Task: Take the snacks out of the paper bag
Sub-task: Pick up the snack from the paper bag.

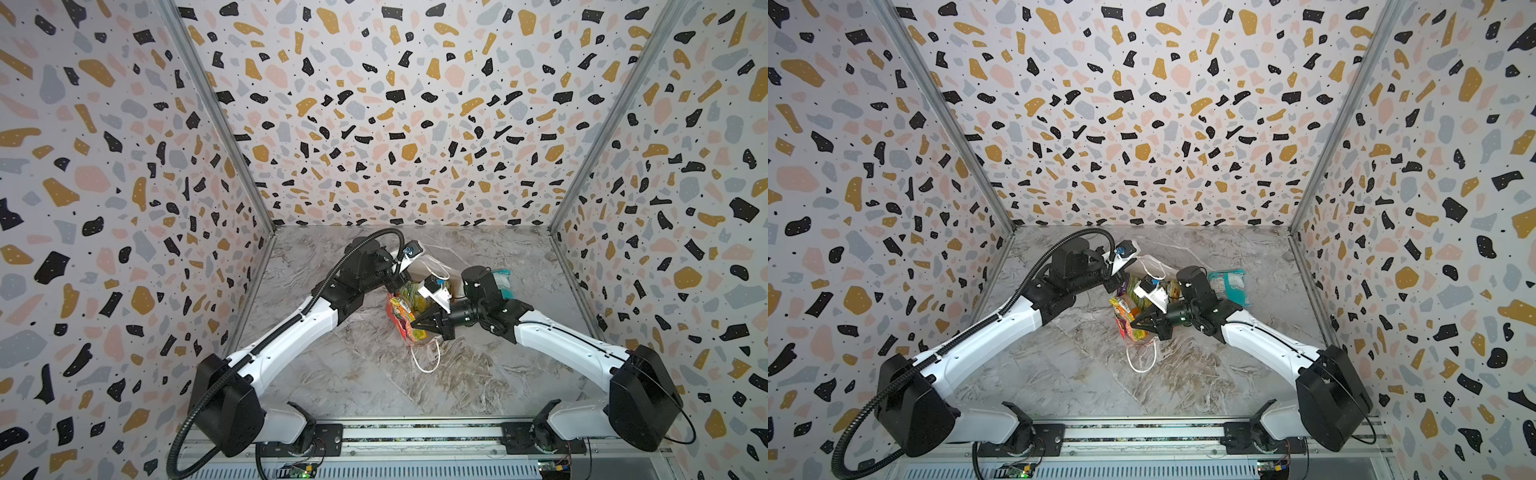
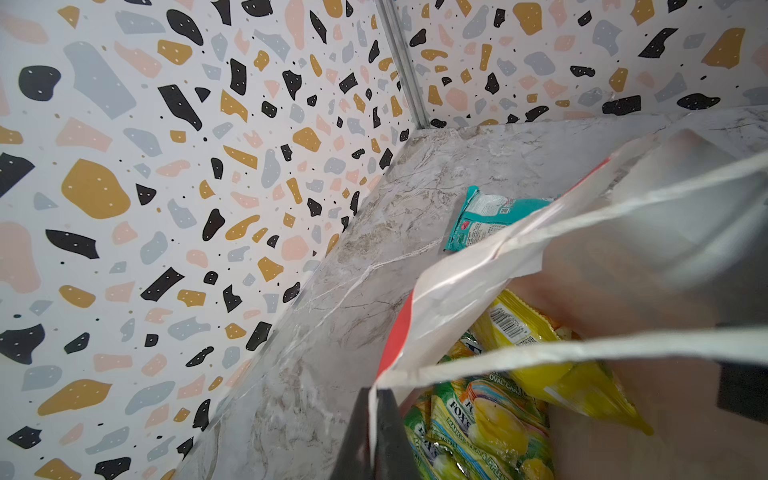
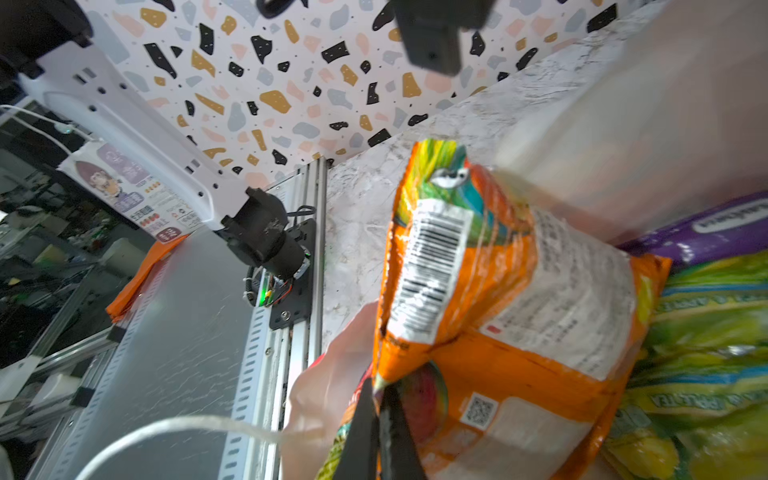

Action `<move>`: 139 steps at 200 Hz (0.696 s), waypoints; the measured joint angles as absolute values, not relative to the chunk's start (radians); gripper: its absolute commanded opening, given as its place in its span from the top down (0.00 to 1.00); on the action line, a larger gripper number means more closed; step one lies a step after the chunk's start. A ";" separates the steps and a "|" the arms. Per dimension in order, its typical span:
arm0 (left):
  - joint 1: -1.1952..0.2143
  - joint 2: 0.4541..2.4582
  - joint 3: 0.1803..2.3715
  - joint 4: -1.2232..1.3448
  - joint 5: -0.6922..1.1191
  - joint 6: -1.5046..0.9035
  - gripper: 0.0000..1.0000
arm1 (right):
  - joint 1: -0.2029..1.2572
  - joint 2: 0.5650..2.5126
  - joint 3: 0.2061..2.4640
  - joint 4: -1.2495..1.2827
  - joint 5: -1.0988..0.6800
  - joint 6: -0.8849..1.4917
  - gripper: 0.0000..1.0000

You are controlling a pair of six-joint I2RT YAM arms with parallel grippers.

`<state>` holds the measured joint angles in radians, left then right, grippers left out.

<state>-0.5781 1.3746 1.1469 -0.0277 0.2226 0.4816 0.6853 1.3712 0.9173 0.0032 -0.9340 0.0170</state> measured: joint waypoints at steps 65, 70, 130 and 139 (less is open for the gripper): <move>-0.579 1.375 1.143 -0.022 0.228 0.482 1.00 | 0.670 1.373 0.958 -0.006 -0.989 0.052 1.00; -0.579 1.374 1.141 -0.020 0.228 0.482 1.00 | 0.667 1.372 0.958 0.002 -0.986 0.061 1.00; -0.587 1.360 1.132 -0.012 0.234 0.483 1.00 | 0.628 1.356 0.952 0.105 -1.036 0.165 1.00; -0.587 1.358 1.131 -0.012 0.234 0.482 1.00 | 0.626 1.355 0.952 0.106 -1.053 0.175 1.00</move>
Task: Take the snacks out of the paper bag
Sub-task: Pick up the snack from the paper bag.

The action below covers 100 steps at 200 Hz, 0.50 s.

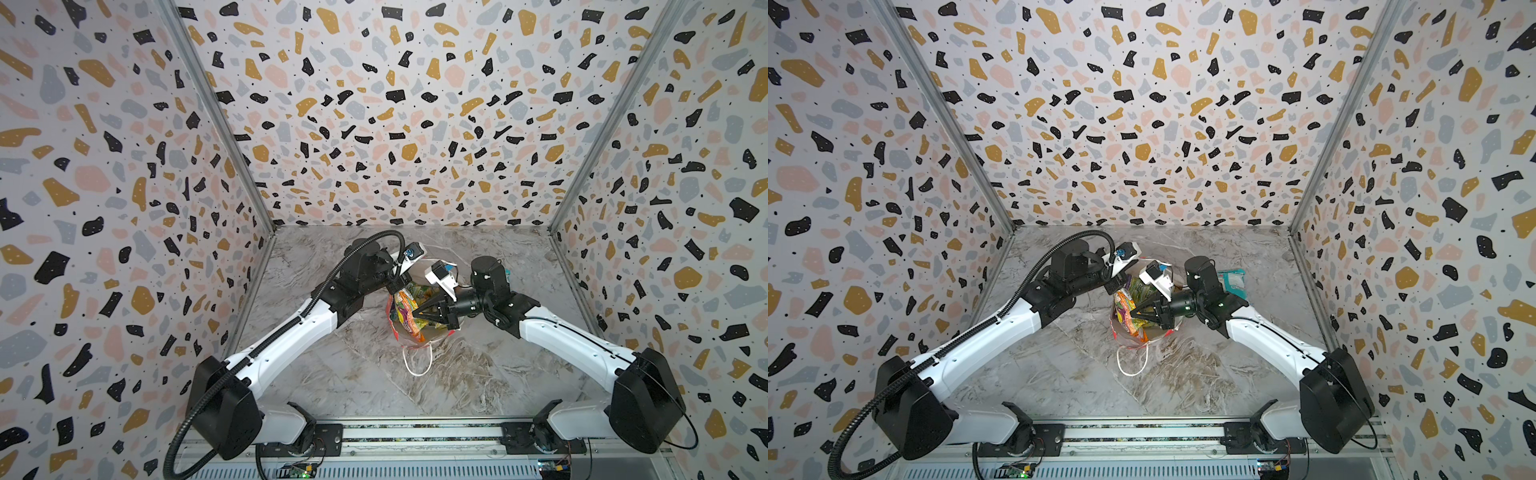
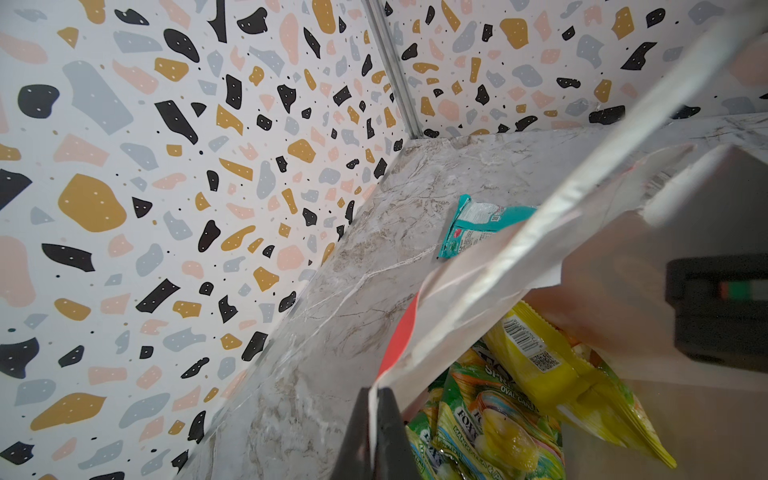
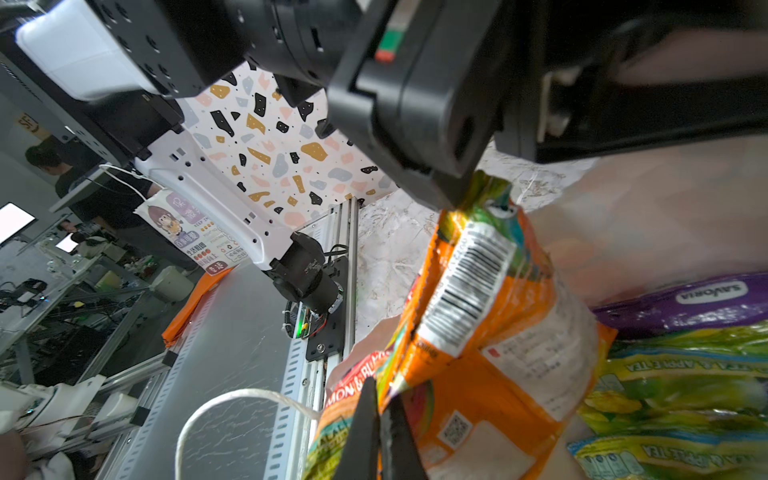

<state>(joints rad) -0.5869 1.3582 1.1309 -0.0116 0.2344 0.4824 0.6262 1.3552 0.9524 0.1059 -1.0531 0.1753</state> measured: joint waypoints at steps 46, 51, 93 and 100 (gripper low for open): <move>-0.591 1.348 1.122 0.002 0.233 0.482 1.00 | 0.614 1.351 0.952 0.126 -1.181 0.246 1.00; -0.591 1.348 1.121 0.003 0.233 0.482 1.00 | 0.612 1.351 0.952 0.136 -1.195 0.268 1.00; -0.591 1.345 1.118 0.007 0.225 0.482 1.00 | 0.596 1.351 0.952 0.216 -1.277 0.432 1.00; -0.591 1.345 1.117 0.011 0.223 0.482 1.00 | 0.591 1.351 0.953 0.230 -1.286 0.458 1.00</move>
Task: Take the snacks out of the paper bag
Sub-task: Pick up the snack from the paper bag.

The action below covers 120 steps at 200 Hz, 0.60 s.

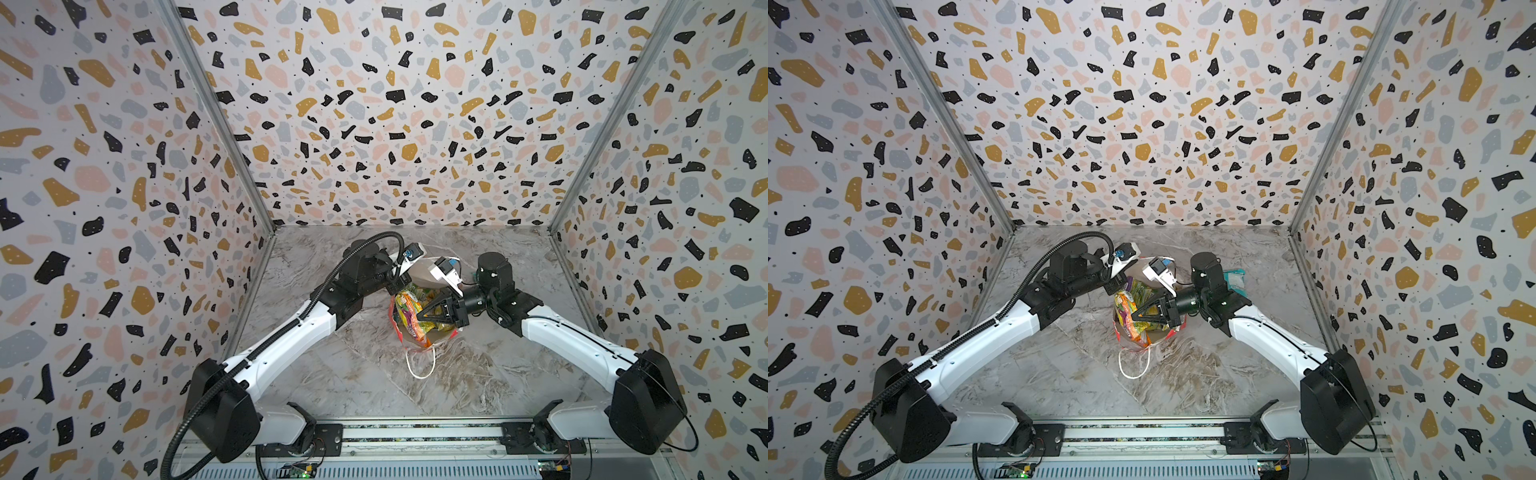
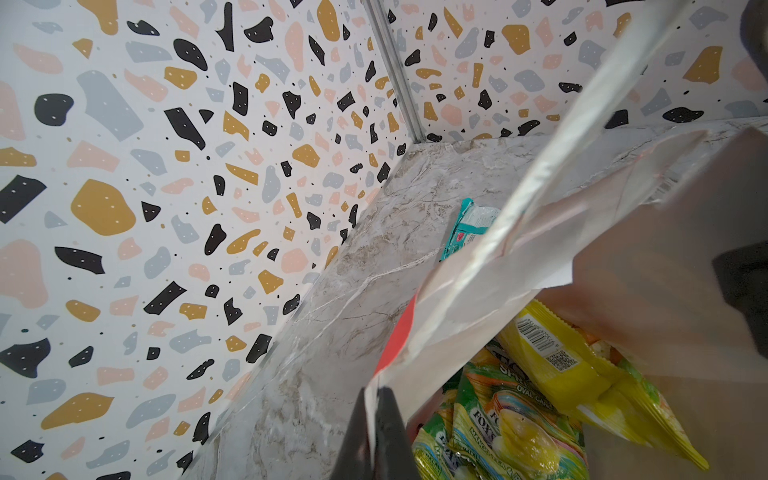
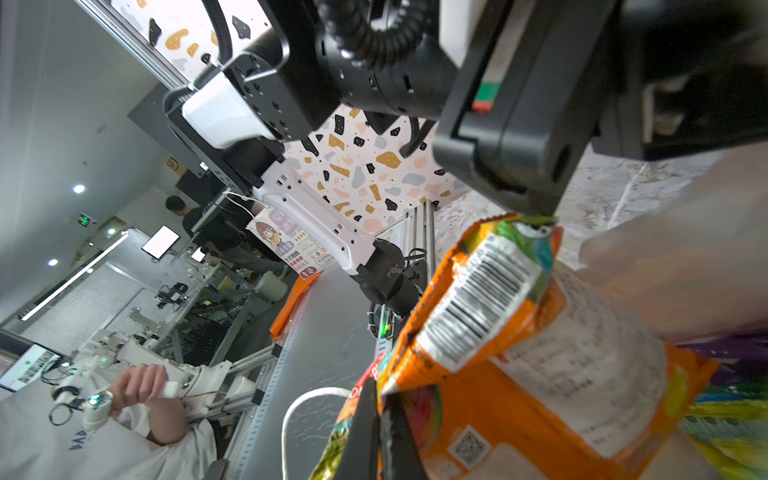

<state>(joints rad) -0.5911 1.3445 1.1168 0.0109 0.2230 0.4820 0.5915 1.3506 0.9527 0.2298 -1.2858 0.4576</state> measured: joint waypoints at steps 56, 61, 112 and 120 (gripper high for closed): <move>-0.591 1.335 1.110 0.050 0.204 0.482 1.00 | 0.521 1.349 0.971 0.306 -1.292 0.653 1.00; -0.591 1.332 1.107 0.056 0.204 0.482 1.00 | 0.511 1.349 0.971 0.318 -1.288 0.675 1.00; -0.600 1.330 1.106 0.114 0.208 0.482 1.00 | 0.467 1.349 0.971 0.509 -1.291 0.912 1.00; -0.600 1.330 1.106 0.120 0.204 0.482 1.00 | 0.467 1.349 0.971 0.533 -1.300 0.943 1.00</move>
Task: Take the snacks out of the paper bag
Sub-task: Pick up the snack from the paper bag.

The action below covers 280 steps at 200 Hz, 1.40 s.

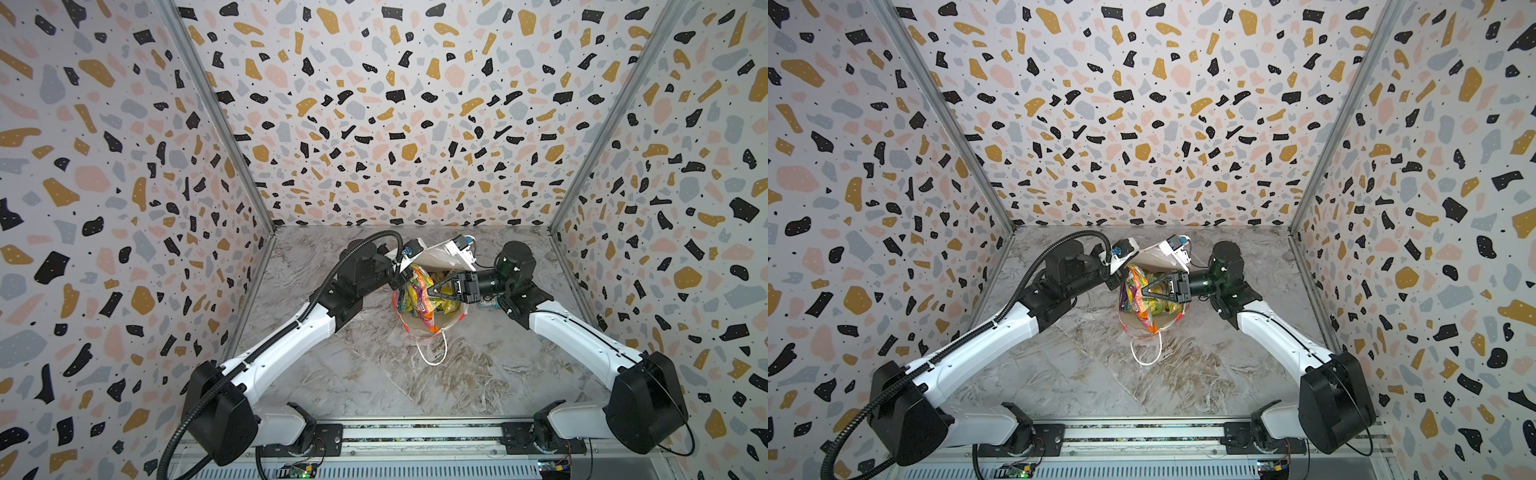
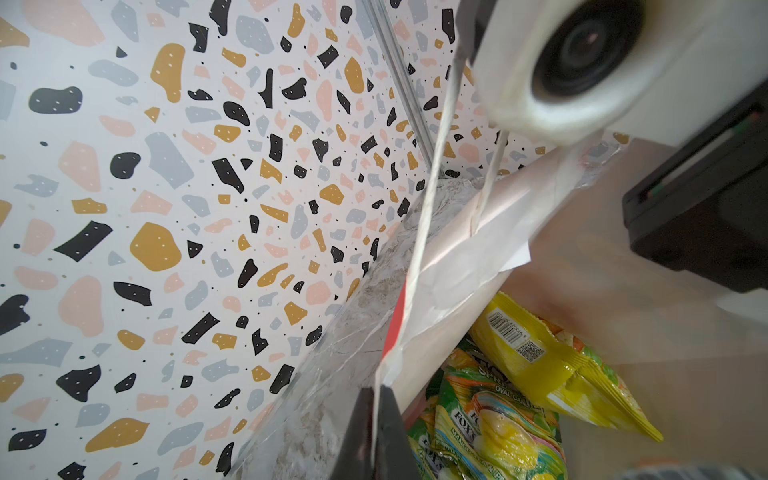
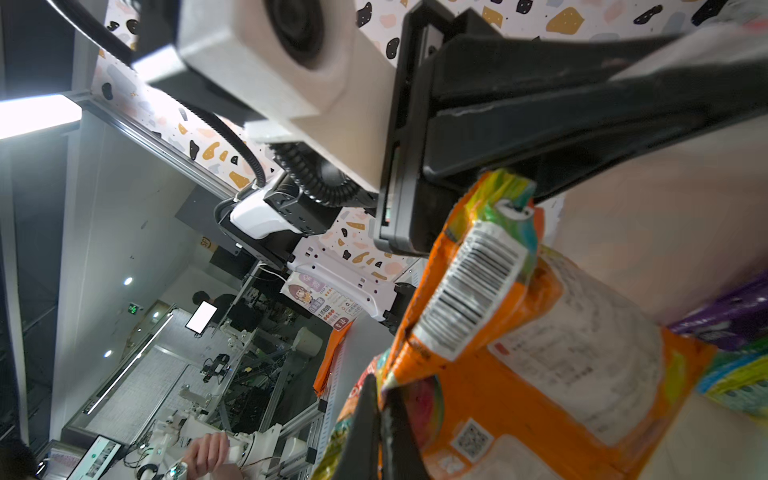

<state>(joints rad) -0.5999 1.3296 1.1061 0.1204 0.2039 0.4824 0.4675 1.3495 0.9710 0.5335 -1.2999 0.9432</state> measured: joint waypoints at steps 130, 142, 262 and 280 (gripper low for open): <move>-0.595 1.330 1.035 0.167 0.005 0.430 1.00 | 0.501 1.362 0.997 0.347 -1.213 1.189 1.00; -0.590 1.330 1.035 0.167 -0.007 0.427 1.00 | 0.531 1.362 1.013 0.339 -1.216 1.192 1.00; -0.582 1.330 1.028 0.178 -0.046 0.426 1.00 | 0.714 1.403 1.080 0.030 -1.290 0.855 1.00; -0.582 1.330 1.025 0.184 -0.051 0.425 1.00 | 0.699 1.378 1.109 -0.009 -1.290 0.791 1.00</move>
